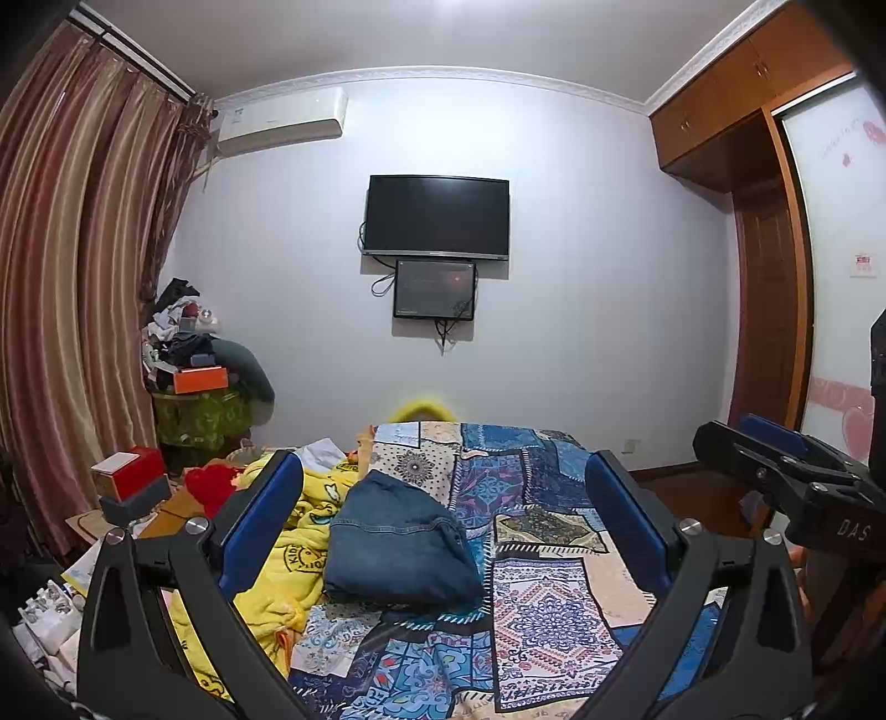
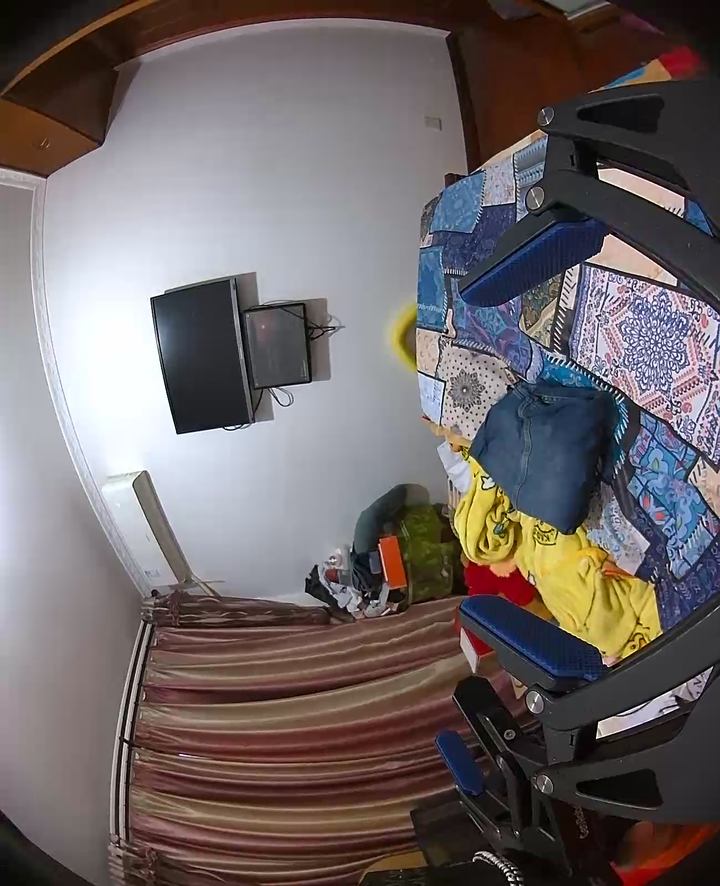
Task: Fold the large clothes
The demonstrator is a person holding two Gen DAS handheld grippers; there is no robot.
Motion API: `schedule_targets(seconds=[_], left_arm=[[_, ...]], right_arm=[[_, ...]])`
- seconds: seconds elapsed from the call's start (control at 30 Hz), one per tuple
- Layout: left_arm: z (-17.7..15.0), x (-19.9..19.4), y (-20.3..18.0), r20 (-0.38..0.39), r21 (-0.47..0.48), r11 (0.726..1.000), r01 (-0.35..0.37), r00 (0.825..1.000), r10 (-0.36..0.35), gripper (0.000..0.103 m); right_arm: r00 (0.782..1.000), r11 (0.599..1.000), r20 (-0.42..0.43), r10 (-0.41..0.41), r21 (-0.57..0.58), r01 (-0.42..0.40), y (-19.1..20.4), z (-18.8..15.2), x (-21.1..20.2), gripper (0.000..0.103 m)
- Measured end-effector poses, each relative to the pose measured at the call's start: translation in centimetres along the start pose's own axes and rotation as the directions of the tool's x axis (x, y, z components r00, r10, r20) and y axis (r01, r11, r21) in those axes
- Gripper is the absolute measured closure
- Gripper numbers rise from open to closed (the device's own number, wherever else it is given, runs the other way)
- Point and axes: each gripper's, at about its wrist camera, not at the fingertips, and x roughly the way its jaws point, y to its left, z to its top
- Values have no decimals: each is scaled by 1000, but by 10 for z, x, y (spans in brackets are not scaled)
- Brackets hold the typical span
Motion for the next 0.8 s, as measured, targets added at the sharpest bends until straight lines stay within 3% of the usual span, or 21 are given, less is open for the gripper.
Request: schedule_targets(seconds=[0.8], left_arm=[[-1,5,-5,-26,-2,1000,29,999,-29,1]], right_arm=[[1000,1000,-14,-27,7,27,-1,4,3,0]])
